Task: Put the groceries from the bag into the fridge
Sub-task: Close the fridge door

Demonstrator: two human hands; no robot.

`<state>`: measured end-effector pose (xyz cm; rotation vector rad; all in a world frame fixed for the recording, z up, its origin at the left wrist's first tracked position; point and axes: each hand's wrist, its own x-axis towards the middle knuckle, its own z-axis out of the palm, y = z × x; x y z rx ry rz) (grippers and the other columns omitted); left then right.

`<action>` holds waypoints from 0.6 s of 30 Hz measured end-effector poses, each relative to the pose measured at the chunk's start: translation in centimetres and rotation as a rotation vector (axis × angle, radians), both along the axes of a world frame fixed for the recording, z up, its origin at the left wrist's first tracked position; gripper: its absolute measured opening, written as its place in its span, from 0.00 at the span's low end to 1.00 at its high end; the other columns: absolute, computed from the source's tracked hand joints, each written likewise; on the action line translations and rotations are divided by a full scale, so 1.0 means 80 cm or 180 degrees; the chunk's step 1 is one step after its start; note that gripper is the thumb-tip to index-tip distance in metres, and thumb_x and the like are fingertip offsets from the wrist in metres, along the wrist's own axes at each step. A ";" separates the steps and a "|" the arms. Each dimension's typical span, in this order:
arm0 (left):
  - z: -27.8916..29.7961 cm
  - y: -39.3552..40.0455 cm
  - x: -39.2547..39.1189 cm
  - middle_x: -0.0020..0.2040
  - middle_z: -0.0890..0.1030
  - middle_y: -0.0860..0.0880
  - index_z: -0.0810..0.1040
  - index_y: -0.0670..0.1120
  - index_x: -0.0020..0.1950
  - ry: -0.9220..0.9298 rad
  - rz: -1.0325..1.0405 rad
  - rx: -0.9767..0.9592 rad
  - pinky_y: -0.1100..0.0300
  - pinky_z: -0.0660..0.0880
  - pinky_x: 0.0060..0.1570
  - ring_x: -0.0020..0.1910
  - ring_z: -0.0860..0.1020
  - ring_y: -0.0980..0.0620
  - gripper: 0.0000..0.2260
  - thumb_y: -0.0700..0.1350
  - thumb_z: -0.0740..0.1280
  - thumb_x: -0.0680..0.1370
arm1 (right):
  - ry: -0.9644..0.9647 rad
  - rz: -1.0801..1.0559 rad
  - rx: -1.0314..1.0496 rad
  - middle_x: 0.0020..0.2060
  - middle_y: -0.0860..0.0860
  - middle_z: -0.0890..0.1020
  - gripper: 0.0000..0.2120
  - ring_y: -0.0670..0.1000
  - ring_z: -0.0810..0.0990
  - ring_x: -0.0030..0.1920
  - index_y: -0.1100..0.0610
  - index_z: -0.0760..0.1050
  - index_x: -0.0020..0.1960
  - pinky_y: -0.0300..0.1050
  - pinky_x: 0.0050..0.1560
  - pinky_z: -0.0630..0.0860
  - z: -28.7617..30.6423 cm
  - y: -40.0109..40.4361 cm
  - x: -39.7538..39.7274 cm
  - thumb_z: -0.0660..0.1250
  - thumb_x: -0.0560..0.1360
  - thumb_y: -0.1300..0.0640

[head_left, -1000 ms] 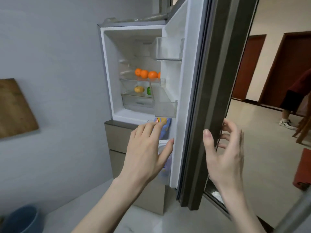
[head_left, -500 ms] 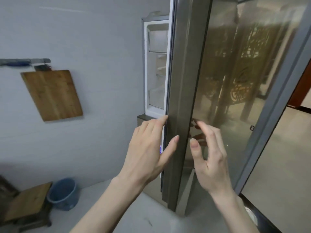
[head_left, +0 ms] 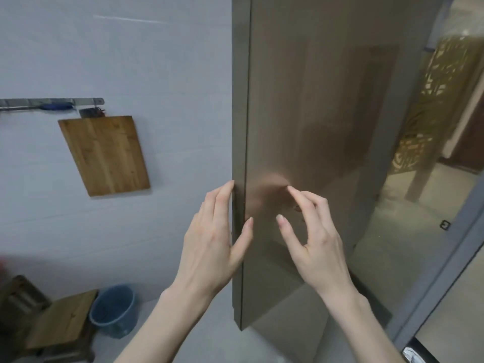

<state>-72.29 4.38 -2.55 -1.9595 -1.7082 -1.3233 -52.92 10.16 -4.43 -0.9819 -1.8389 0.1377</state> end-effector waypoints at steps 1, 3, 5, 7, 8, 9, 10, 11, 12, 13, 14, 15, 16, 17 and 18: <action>0.000 0.009 -0.008 0.70 0.71 0.53 0.60 0.48 0.79 -0.0046 -0.0007 0.0009 0.57 0.78 0.54 0.65 0.76 0.53 0.29 0.53 0.67 0.81 | -0.0031 -0.0057 0.0013 0.68 0.41 0.69 0.25 0.45 0.74 0.68 0.44 0.66 0.78 0.45 0.57 0.78 0.001 0.011 -0.007 0.64 0.83 0.45; 0.001 0.028 -0.025 0.69 0.70 0.53 0.57 0.49 0.81 -0.0119 -0.0049 0.0031 0.61 0.76 0.50 0.63 0.77 0.54 0.32 0.50 0.68 0.81 | -0.0085 -0.0199 0.0047 0.69 0.42 0.69 0.25 0.45 0.73 0.69 0.45 0.67 0.78 0.42 0.57 0.74 0.004 0.033 -0.023 0.65 0.82 0.46; 0.000 0.047 -0.042 0.68 0.70 0.50 0.56 0.47 0.82 -0.0004 -0.0055 0.0110 0.60 0.77 0.48 0.61 0.78 0.52 0.34 0.46 0.69 0.80 | -0.0101 -0.0337 0.0051 0.69 0.43 0.69 0.26 0.46 0.71 0.70 0.46 0.67 0.78 0.41 0.57 0.71 0.007 0.054 -0.040 0.66 0.82 0.47; -0.004 0.068 -0.061 0.69 0.71 0.47 0.54 0.44 0.83 0.0144 -0.0003 0.0185 0.57 0.79 0.50 0.62 0.77 0.48 0.36 0.43 0.69 0.79 | -0.0112 -0.0474 0.0074 0.70 0.45 0.69 0.26 0.49 0.71 0.69 0.47 0.67 0.78 0.42 0.56 0.71 0.009 0.076 -0.058 0.67 0.81 0.48; -0.006 0.077 -0.069 0.71 0.70 0.46 0.54 0.44 0.83 0.0154 0.0016 0.0185 0.56 0.80 0.52 0.64 0.77 0.47 0.36 0.43 0.69 0.79 | -0.0132 -0.0550 0.0100 0.71 0.46 0.69 0.26 0.50 0.71 0.69 0.47 0.67 0.78 0.43 0.55 0.72 0.010 0.087 -0.067 0.67 0.81 0.48; -0.008 0.087 -0.076 0.73 0.69 0.45 0.53 0.44 0.83 0.0140 0.0014 0.0168 0.55 0.80 0.55 0.66 0.76 0.46 0.36 0.44 0.69 0.80 | -0.0165 -0.0623 0.0127 0.71 0.46 0.69 0.26 0.51 0.71 0.69 0.48 0.67 0.78 0.44 0.54 0.73 0.010 0.097 -0.075 0.67 0.81 0.49; -0.011 0.096 -0.083 0.76 0.67 0.45 0.53 0.43 0.83 0.0129 -0.0001 0.0153 0.54 0.80 0.58 0.69 0.74 0.46 0.37 0.45 0.68 0.80 | -0.0211 -0.0689 0.0153 0.72 0.47 0.68 0.27 0.52 0.71 0.69 0.48 0.67 0.78 0.45 0.53 0.75 0.010 0.108 -0.083 0.68 0.81 0.49; -0.014 0.106 -0.089 0.78 0.65 0.44 0.52 0.43 0.84 0.0143 -0.0019 0.0136 0.53 0.79 0.61 0.71 0.72 0.46 0.37 0.46 0.68 0.80 | -0.0271 -0.0754 0.0176 0.73 0.47 0.68 0.27 0.53 0.70 0.69 0.48 0.67 0.79 0.48 0.54 0.77 0.009 0.118 -0.090 0.68 0.81 0.50; -0.018 0.116 -0.095 0.80 0.62 0.44 0.52 0.44 0.84 0.0185 -0.0031 0.0115 0.53 0.79 0.62 0.73 0.71 0.46 0.37 0.47 0.68 0.80 | -0.0340 -0.0818 0.0198 0.74 0.48 0.67 0.28 0.54 0.70 0.70 0.49 0.66 0.79 0.51 0.56 0.79 0.008 0.128 -0.096 0.68 0.81 0.50; -0.022 0.127 -0.101 0.81 0.60 0.44 0.52 0.45 0.84 0.0233 -0.0049 0.0082 0.53 0.79 0.62 0.74 0.69 0.45 0.37 0.48 0.67 0.80 | -0.0417 -0.0875 0.0220 0.75 0.49 0.66 0.29 0.55 0.70 0.71 0.49 0.65 0.80 0.54 0.59 0.79 0.007 0.138 -0.101 0.68 0.81 0.50; -0.024 0.137 -0.107 0.82 0.57 0.44 0.51 0.47 0.84 0.0264 -0.0081 0.0038 0.54 0.79 0.61 0.74 0.69 0.45 0.37 0.49 0.67 0.80 | -0.0498 -0.0929 0.0243 0.76 0.50 0.66 0.29 0.55 0.69 0.72 0.49 0.64 0.80 0.56 0.62 0.78 0.007 0.148 -0.105 0.68 0.81 0.50; -0.026 0.149 -0.112 0.83 0.54 0.44 0.50 0.48 0.84 0.0267 -0.0116 -0.0012 0.55 0.79 0.60 0.75 0.67 0.44 0.38 0.50 0.67 0.80 | -0.0580 -0.0987 0.0261 0.77 0.51 0.65 0.30 0.56 0.69 0.72 0.50 0.64 0.80 0.58 0.65 0.77 0.006 0.157 -0.107 0.68 0.81 0.50; -0.028 0.160 -0.117 0.84 0.52 0.44 0.50 0.49 0.84 0.0251 -0.0142 -0.0064 0.56 0.79 0.60 0.76 0.66 0.44 0.38 0.51 0.67 0.80 | -0.0661 -0.1050 0.0259 0.77 0.51 0.65 0.30 0.57 0.68 0.73 0.50 0.63 0.81 0.58 0.67 0.75 0.005 0.167 -0.109 0.68 0.81 0.50; -0.029 0.172 -0.121 0.84 0.50 0.45 0.49 0.50 0.84 0.0228 -0.0161 -0.0119 0.57 0.78 0.60 0.78 0.64 0.44 0.38 0.51 0.67 0.80 | -0.0735 -0.1123 0.0232 0.77 0.52 0.65 0.31 0.57 0.68 0.74 0.50 0.63 0.81 0.58 0.68 0.74 0.005 0.175 -0.110 0.68 0.81 0.49; -0.030 0.183 -0.125 0.84 0.48 0.45 0.49 0.51 0.84 0.0201 -0.0177 -0.0166 0.57 0.77 0.62 0.79 0.62 0.44 0.38 0.52 0.67 0.80 | -0.0800 -0.1196 0.0193 0.78 0.52 0.64 0.31 0.57 0.67 0.75 0.50 0.62 0.81 0.58 0.69 0.74 0.005 0.183 -0.112 0.67 0.81 0.49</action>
